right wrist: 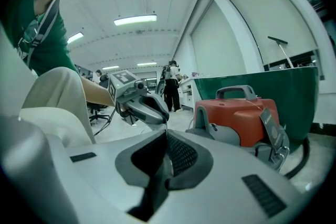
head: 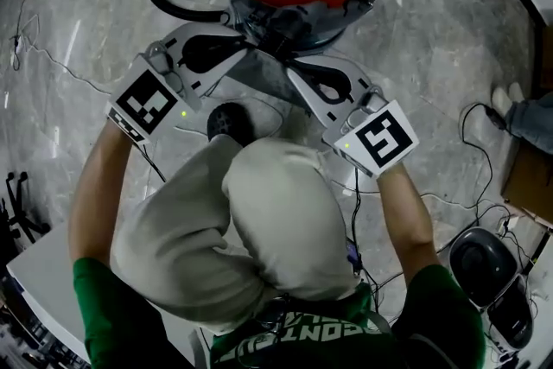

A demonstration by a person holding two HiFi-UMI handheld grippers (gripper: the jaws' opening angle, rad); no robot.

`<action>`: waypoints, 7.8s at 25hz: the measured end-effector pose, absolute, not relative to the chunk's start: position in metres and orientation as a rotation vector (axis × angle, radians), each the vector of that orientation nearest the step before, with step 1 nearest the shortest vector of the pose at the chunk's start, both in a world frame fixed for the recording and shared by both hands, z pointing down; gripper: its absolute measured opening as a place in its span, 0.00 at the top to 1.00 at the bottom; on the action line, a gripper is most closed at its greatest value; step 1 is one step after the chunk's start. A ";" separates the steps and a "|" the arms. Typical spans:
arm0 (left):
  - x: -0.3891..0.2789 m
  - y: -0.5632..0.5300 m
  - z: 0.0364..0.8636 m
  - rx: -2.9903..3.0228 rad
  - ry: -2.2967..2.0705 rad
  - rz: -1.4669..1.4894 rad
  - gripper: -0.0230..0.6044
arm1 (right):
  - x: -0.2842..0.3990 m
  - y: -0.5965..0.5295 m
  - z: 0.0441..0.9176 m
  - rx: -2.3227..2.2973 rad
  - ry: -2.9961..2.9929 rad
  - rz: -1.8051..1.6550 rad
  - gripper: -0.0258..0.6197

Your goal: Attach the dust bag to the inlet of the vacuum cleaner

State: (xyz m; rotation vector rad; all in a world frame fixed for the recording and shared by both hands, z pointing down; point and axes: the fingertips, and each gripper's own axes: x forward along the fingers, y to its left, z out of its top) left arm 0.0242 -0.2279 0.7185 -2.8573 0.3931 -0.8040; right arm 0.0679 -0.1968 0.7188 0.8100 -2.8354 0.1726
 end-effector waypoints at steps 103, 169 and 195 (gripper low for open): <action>-0.033 -0.354 0.253 -3.462 0.574 -0.163 0.96 | 0.043 -0.338 0.249 1.376 -2.363 0.602 0.95; 0.135 -0.240 0.027 -2.888 1.939 0.083 0.96 | 0.248 -0.272 0.023 0.941 -2.742 0.410 0.95; 0.125 -0.200 0.034 -2.759 2.157 0.110 0.96 | 0.238 -0.256 0.026 0.802 -2.761 0.414 0.95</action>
